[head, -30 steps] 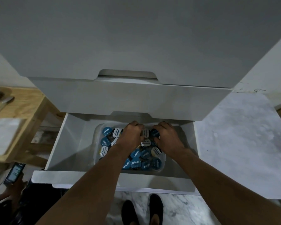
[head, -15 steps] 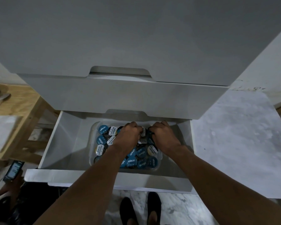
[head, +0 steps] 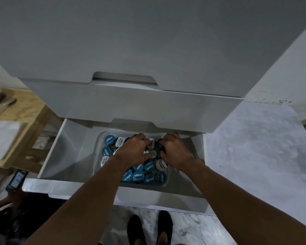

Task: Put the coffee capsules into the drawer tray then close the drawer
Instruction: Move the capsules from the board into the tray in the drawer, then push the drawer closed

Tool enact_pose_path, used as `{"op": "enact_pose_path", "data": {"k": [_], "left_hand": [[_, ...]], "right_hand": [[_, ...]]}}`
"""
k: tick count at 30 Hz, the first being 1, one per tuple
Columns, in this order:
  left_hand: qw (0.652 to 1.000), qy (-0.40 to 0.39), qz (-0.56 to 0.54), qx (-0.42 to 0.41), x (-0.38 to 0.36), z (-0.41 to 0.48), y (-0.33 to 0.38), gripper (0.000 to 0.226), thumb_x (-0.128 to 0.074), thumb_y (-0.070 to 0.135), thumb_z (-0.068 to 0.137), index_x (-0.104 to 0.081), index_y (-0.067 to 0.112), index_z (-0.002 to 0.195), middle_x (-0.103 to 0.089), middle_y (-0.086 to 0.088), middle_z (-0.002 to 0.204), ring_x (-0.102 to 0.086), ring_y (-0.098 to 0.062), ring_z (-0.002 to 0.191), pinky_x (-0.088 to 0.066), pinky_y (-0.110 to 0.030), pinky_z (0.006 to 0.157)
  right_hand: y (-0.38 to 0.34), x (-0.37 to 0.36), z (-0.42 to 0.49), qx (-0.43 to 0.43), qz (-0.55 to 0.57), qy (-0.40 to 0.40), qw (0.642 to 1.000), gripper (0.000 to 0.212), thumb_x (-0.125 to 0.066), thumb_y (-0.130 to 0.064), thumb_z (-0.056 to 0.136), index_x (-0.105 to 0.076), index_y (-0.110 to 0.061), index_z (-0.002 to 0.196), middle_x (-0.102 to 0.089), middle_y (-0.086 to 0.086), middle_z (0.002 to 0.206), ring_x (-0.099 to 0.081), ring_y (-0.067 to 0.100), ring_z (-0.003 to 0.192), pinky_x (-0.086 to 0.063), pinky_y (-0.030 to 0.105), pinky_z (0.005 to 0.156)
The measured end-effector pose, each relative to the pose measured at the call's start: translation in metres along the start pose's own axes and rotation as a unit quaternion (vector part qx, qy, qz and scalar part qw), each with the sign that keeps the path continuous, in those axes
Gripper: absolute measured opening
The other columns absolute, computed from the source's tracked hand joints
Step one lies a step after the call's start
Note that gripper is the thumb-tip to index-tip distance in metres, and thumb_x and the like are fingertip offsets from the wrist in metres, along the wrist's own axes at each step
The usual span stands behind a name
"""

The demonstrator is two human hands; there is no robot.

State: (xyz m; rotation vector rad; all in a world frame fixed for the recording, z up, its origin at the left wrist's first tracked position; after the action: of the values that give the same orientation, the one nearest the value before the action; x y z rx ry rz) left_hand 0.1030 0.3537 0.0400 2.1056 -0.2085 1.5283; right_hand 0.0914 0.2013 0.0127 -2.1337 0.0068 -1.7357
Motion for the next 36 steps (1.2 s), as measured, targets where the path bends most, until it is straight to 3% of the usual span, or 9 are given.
{"op": "enact_pose_path", "data": {"k": [8, 19, 27, 31, 36], "left_hand": [[1.000, 0.011, -0.004, 0.010, 0.001, -0.001, 0.002, 0.053, -0.065, 0.034, 0.084, -0.050, 0.014, 0.131, -0.051, -0.006, 0.123, -0.046, -0.022, 0.116, -0.040, -0.033, 0.101], [0.995, 0.080, -0.004, 0.060, 0.023, -0.031, 0.006, 0.036, -0.057, 0.029, 0.088, -0.058, 0.012, 0.120, -0.059, -0.010, 0.115, -0.056, -0.026, 0.103, -0.049, -0.040, 0.091], [0.992, 0.116, 0.006, 0.045, 0.041, -0.077, -0.011, 0.026, -0.056, 0.031, 0.090, -0.065, 0.020, 0.112, -0.063, -0.006, 0.114, -0.058, -0.024, 0.104, -0.042, -0.039, 0.097], [0.990, 0.138, 0.004, 0.018, 0.043, -0.115, -0.024, 0.025, -0.054, 0.029, 0.090, -0.066, 0.015, 0.107, -0.064, -0.011, 0.106, -0.060, -0.029, 0.097, -0.047, -0.037, 0.082], [0.983, 0.182, -0.015, 0.000, 0.045, -0.165, -0.042, 0.030, -0.048, 0.036, 0.093, -0.067, 0.013, 0.100, -0.065, -0.010, 0.100, -0.060, -0.026, 0.086, -0.046, -0.034, 0.072]], "right_hand": [[0.001, 0.002, -0.001, 0.008, 0.013, 0.008, 1.000, 0.036, -0.056, -0.024, 0.082, -0.061, -0.010, 0.114, -0.057, 0.010, 0.116, -0.045, 0.027, 0.113, -0.037, 0.036, 0.102], [-0.021, 0.034, -0.024, -0.011, 0.041, 0.064, 0.997, 0.033, -0.049, -0.025, 0.092, -0.057, -0.011, 0.121, -0.056, 0.010, 0.122, -0.046, 0.025, 0.114, -0.042, 0.041, 0.099], [-0.063, 0.044, -0.050, -0.043, 0.014, 0.103, 0.994, 0.025, -0.051, -0.021, 0.090, -0.063, -0.010, 0.108, -0.063, 0.013, 0.109, -0.054, 0.029, 0.102, -0.047, 0.039, 0.087], [-0.097, 0.044, -0.072, -0.066, -0.015, 0.141, 0.988, 0.023, -0.052, -0.020, 0.088, -0.065, -0.009, 0.103, -0.064, 0.014, 0.106, -0.057, 0.033, 0.100, -0.043, 0.037, 0.086], [-0.139, 0.030, -0.107, -0.090, -0.014, 0.221, 0.971, 0.025, -0.050, -0.026, 0.089, -0.066, -0.012, 0.103, -0.065, 0.012, 0.104, -0.056, 0.031, 0.099, -0.051, 0.044, 0.081]]}}
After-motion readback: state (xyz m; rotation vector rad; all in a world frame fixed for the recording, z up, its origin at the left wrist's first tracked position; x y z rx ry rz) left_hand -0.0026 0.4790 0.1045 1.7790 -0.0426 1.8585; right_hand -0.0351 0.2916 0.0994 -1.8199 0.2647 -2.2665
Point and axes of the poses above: each hand's wrist, its own z-axis towards the middle knuckle, its own x-axis out of the back of the hand, y = z × x, the point moved 3 cm from there along z, towards the middle knuckle
